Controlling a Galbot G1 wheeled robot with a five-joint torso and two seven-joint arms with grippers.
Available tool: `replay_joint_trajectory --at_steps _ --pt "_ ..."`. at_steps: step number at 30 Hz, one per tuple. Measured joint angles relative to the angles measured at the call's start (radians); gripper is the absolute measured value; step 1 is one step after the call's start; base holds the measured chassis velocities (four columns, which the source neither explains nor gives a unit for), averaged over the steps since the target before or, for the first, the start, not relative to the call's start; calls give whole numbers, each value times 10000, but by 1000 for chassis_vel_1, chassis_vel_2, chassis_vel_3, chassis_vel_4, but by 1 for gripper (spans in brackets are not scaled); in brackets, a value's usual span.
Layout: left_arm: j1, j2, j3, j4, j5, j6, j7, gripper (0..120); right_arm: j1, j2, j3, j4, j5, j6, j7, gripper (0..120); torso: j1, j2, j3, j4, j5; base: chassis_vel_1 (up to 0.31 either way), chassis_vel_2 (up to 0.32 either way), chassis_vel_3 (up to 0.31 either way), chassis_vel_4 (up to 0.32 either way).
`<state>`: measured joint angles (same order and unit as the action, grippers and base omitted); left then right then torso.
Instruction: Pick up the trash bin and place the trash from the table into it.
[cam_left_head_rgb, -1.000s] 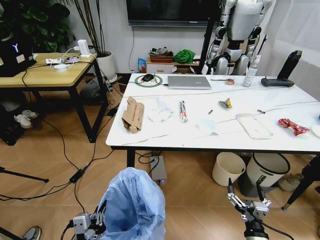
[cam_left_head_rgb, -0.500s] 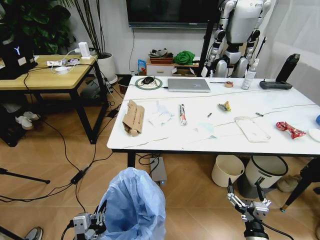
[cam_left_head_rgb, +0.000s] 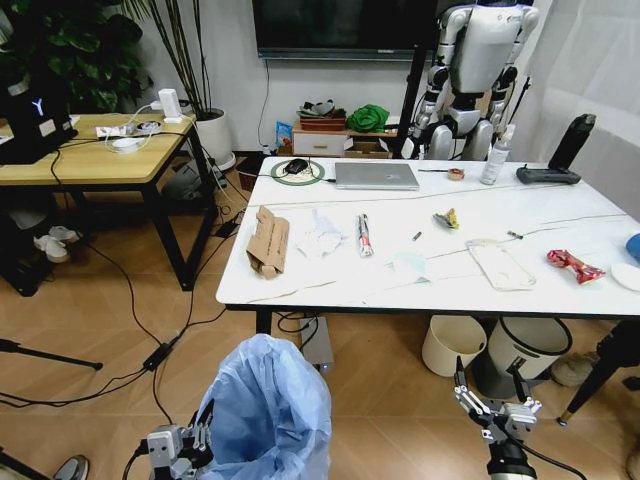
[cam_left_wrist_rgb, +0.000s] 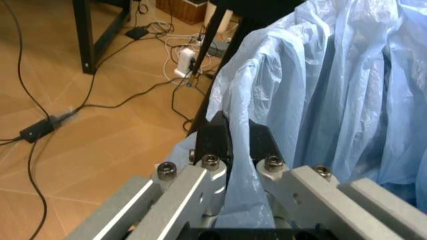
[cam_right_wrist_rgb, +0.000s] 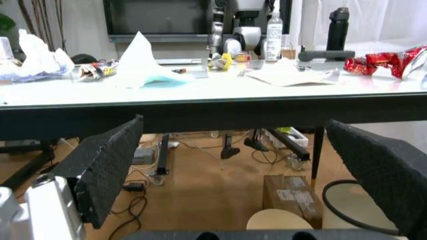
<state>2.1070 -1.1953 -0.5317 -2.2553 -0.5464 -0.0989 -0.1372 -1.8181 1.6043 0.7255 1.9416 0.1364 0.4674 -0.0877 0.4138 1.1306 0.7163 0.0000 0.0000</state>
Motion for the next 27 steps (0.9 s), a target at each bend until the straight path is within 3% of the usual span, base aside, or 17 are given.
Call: replay_joint_trajectory --at_steps 9,27 --pt "7 -6 109 -24 -187 -439 268 0 18 5 -3 -30 3 0 0 100 155 337 180 0 0 0 0 0 0" --pt "119 -36 -76 3 131 -662 630 0 48 -364 -205 150 113 -344 191 100 138 288 150 0 0 0 0 0 0"
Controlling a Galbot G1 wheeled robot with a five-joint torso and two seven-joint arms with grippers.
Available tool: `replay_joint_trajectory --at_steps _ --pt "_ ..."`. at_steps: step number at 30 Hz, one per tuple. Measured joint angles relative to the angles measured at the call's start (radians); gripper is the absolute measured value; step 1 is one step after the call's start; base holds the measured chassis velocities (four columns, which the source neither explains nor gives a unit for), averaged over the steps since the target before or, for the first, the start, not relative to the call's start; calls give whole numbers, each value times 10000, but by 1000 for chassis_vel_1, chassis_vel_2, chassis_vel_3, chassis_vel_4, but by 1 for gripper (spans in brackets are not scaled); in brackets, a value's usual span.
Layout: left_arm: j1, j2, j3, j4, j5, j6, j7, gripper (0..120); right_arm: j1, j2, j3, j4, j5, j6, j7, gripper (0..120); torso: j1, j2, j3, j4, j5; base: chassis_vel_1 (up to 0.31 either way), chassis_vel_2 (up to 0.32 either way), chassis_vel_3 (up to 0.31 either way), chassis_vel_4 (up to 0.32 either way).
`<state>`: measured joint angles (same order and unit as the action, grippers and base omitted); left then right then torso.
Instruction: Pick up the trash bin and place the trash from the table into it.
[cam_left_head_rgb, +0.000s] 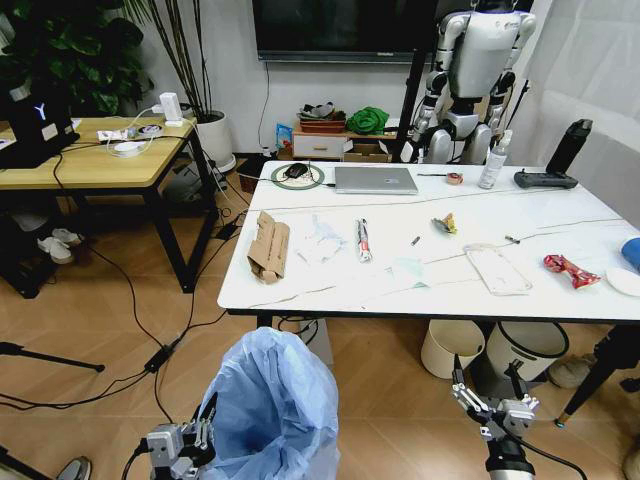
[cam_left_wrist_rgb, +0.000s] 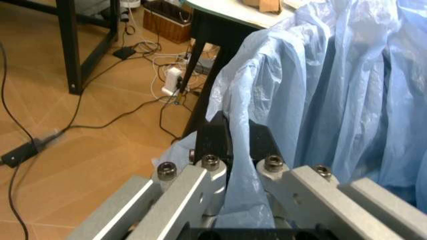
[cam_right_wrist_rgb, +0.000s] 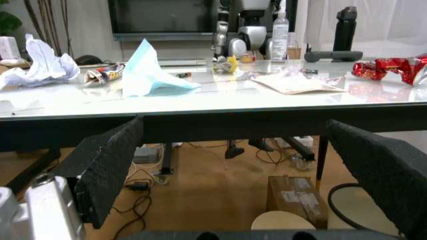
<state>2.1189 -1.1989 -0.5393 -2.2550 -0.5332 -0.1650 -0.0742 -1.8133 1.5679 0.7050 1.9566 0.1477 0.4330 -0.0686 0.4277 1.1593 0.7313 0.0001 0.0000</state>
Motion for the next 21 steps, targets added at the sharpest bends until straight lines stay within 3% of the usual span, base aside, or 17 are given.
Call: replay_joint_trajectory --at_steps 13,21 --pt "-35 -90 -245 107 543 87 343 0 -8 48 -88 -46 -1 33 0 100 -19 -40 -22 0 0 0 0 0 0" --pt "-107 -127 -367 49 335 415 526 0 -148 10 -162 278 110 -70 16 100 -28 -60 -34 -1 1 0 0 0 0"
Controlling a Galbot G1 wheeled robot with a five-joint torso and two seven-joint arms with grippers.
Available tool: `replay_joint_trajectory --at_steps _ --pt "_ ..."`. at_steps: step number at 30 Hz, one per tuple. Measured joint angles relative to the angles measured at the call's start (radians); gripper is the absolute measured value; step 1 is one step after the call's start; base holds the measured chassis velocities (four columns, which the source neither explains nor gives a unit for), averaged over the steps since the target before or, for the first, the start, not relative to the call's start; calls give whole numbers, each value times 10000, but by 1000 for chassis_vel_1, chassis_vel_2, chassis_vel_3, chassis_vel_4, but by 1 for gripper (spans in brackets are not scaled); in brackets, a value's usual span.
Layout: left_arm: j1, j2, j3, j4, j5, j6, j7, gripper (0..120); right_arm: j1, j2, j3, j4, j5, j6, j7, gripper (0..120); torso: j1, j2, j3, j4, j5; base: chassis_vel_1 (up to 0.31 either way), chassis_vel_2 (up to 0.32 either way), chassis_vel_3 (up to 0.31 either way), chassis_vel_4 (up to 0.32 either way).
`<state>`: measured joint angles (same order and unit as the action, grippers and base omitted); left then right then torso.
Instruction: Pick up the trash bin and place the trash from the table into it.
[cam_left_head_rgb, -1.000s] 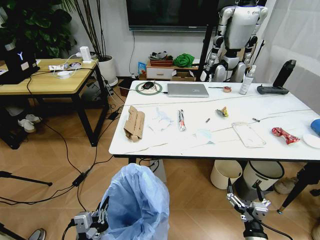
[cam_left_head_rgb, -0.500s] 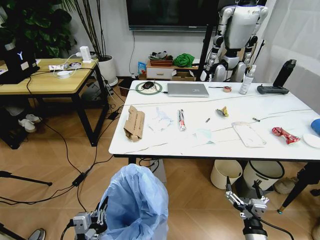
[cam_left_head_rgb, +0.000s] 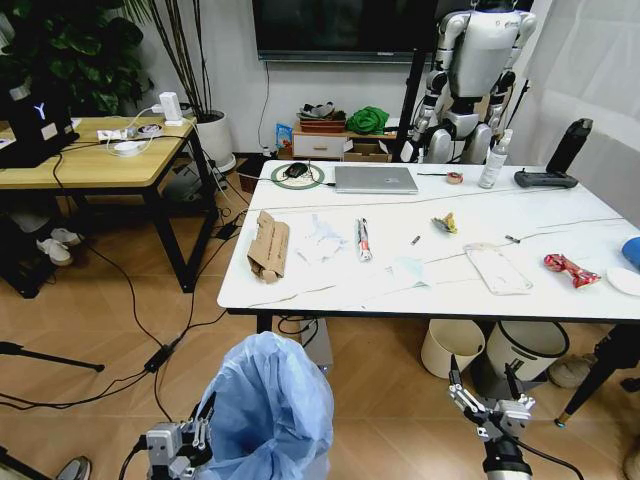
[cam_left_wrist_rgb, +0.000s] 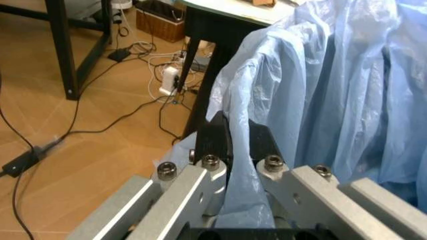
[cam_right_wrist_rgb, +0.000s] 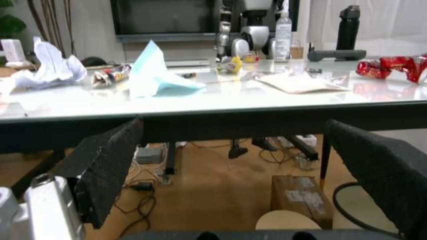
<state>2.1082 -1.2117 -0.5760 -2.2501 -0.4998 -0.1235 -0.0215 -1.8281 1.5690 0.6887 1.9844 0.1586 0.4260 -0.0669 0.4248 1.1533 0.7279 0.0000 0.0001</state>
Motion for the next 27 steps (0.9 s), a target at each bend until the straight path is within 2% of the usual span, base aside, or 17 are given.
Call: replay_joint_trajectory --at_steps 3,8,10,11,14,15,16,19,22,27 --pt "-47 -12 -79 49 -8 4 -7 0 -55 -145 -96 368 253 -274 82 100 -1 -3 -1 0 -1 0 0 0 0" --pt "-172 35 -373 109 -182 52 -66 0 -109 -1204 -462 1047 932 -604 290 100 -5 -10 -5 3 0 0 0 0 0" --pt "-308 133 -422 180 -362 175 -89 0 -84 -1672 -630 1253 1022 -988 966 100 -6 -12 -7 -1 -1 0 0 0 0" --pt "-308 133 -422 180 -362 175 -89 0 -84 -1672 -630 1253 1022 -988 966 100 -6 -12 -7 -1 -1 0 0 0 0" --pt "-189 120 -551 205 -563 274 -100 0 600 -2616 -1092 1782 1825 -3183 2768 100 -7 -16 -8 -2 0 0 0 0 0" --pt "-189 120 -551 205 -563 274 -100 0 600 -2616 -1092 1782 1825 -3183 2768 100 -7 -16 -8 -2 0 0 0 0 0" --pt "-124 84 -608 203 -566 282 -82 0 1080 -2866 -1168 1823 2188 -3992 3099 100 -8 -17 -8 1 -1 0 0 0 0" --pt "-24 -11 -749 198 -560 285 -43 0 2334 -3268 -1220 1719 3141 -5418 3256 100 -8 -19 -10 4 2 0 0 0 0" --pt "129 -116 -877 135 -586 308 -16 0 3492 -3555 -1150 1380 4272 -6261 2658 100 -7 -22 -9 3 0 0 0 0 0" --pt "208 -249 -1121 107 -600 309 14 0 4490 -4084 -1536 632 4414 -6368 2052 100 -9 -24 -11 3 2 0 0 0 0"
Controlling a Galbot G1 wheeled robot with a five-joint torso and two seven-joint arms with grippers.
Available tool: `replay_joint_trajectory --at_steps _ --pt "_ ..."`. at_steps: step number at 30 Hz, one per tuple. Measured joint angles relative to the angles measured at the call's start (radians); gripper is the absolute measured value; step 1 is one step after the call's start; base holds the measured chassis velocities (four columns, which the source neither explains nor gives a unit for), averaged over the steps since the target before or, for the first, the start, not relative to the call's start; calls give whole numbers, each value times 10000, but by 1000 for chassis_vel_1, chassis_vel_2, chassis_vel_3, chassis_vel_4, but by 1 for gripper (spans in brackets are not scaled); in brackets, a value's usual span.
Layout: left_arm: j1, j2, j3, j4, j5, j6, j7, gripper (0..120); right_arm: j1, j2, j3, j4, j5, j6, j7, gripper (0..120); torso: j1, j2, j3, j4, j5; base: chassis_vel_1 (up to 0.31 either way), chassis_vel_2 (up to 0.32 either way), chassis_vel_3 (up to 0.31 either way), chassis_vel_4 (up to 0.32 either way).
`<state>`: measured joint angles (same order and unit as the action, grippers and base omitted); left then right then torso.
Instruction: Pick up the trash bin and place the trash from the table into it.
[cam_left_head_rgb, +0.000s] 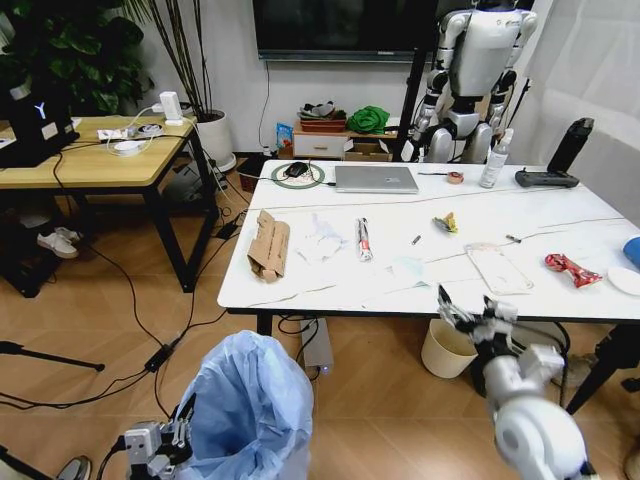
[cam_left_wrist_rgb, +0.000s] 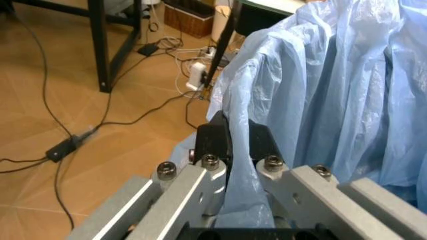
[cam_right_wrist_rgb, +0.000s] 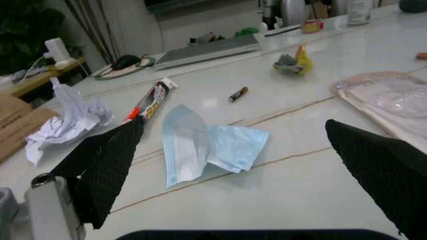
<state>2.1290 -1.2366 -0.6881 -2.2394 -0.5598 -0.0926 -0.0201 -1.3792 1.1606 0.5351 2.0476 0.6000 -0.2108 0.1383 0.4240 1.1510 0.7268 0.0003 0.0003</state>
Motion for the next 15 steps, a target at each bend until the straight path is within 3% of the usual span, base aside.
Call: replay_joint_trajectory --at_steps 8,15 --pt "47 -282 -256 -149 -32 2 7 0 1851 -1239 -1528 -596 -17 113 -434 100 -2 -2 -2 -3 -3 0 0 0 0" --pt "238 -623 -529 -344 -12 44 5 0 3647 -1420 -2988 -1557 447 110 -220 100 -1 -5 -2 0 -1 0 0 0 0"
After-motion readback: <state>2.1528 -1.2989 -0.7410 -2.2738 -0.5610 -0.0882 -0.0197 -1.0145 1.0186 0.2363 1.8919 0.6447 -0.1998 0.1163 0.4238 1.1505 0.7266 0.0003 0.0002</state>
